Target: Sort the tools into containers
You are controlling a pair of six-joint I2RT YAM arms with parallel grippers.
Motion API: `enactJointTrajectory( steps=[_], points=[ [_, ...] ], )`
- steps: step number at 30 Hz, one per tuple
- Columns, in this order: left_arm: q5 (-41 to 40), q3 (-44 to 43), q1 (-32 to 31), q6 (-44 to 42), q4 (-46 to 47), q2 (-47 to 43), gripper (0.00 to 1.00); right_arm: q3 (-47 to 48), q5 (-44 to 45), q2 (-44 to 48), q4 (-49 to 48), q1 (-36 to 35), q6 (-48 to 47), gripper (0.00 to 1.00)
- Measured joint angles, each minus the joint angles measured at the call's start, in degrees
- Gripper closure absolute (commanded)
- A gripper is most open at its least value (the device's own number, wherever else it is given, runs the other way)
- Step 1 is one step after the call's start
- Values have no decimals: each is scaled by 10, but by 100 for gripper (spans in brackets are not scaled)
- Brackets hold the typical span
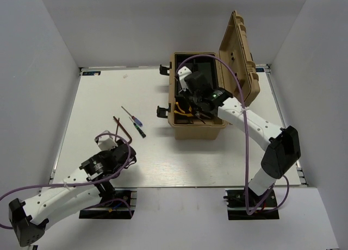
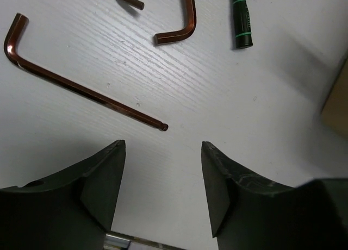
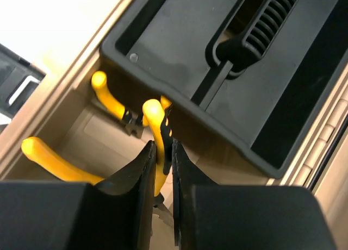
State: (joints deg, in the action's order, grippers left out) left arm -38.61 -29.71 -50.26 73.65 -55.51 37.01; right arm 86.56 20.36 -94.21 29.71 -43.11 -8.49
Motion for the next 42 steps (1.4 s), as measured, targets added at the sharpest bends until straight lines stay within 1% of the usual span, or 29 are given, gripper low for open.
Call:
enactJointTrajectory(
  steps=[2,3,7,12,13,14,15,16,17,20,22,27,29,30,37,39,42],
  points=[
    [4,4,0,22,-8,-15,29,-12,-7,11,-1,0,5,75],
    [5,5,0,31,-12,-21,27,-15,-10,16,-1,0,6,69],
    [11,14,0,68,-26,-28,27,-17,-19,36,-7,0,9,59],
    [25,23,0,103,-32,4,26,-17,-28,53,-12,0,14,55],
    [26,23,0,109,-32,12,26,-17,-30,54,-12,0,14,57],
    [28,24,0,116,-32,20,26,-17,-34,56,-12,0,16,63],
    [28,26,0,121,-31,25,26,-17,-38,58,-12,0,18,71],
    [29,28,0,126,-30,29,28,-17,-43,61,-12,0,20,80],
    [29,30,0,131,-29,33,34,-17,-53,64,-10,1,22,100],
    [26,31,0,143,-20,51,46,-16,-94,79,-1,3,26,100],
    [23,31,2,149,-7,67,47,-16,-136,89,7,3,27,100],
    [20,31,20,157,35,135,46,-16,-216,100,22,3,26,100],
    [20,31,31,160,50,165,42,-16,-233,100,25,3,26,100],
    [21,31,38,162,57,179,41,-16,-239,101,27,3,26,100],
    [32,31,90,162,104,229,41,-30,-262,121,34,3,28,100],
    [36,31,110,154,120,249,41,-34,-267,127,34,3,30,98],
    [38,26,136,142,142,268,44,-40,-270,135,35,3,30,98]
  ],
)
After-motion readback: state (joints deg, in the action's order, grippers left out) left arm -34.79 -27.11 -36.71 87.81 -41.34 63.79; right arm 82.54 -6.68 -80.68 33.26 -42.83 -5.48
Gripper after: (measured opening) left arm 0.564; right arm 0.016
